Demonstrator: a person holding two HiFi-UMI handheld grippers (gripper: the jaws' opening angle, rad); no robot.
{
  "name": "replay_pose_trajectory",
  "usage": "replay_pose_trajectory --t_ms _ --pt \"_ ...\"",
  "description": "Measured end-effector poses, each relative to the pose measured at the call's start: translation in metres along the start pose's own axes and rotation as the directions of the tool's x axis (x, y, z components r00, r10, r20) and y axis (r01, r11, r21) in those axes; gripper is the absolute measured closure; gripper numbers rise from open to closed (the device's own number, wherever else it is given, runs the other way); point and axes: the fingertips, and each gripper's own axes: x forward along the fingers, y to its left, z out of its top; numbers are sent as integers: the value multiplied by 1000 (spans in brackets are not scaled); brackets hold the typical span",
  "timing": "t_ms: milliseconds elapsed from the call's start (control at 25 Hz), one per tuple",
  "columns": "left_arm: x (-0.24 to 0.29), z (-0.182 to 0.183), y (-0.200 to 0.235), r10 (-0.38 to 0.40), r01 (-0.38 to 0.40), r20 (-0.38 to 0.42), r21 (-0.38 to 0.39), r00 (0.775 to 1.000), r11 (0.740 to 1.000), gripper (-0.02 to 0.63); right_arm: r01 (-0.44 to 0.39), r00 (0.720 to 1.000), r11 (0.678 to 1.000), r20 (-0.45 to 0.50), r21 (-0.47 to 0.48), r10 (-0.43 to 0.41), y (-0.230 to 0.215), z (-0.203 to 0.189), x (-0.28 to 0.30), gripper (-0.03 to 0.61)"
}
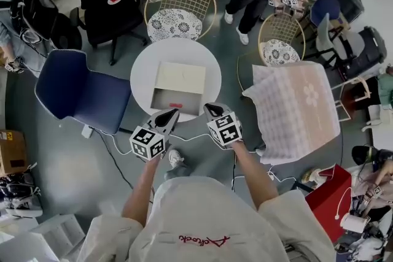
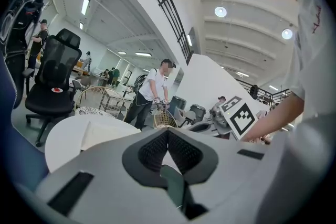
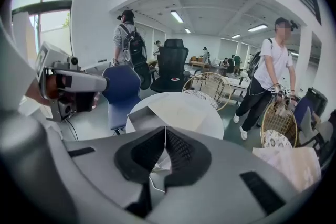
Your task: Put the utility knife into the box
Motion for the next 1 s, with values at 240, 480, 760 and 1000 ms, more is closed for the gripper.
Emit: replay_pose_trajectory --t_ms 240,480,760,1000 --pt "-9 -5 -29 8 -8 8 25 1000 1000 603 -55 981 963 195 264 2 -1 4 -45 558" --pt "-34 -31 -81 22 -22 0 53 1000 998 603 -51 972 970 233 238 -7 23 -28 -93 560" --pt "-88 -78 -144 42 -41 -3 81 999 996 603 -33 966 980 258 199 -20 81 -88 -151 561" --pt "-134 -110 -203 51 -51 6 101 999 994 603 -15 965 985 260 173 -31 129 -134 -198 561"
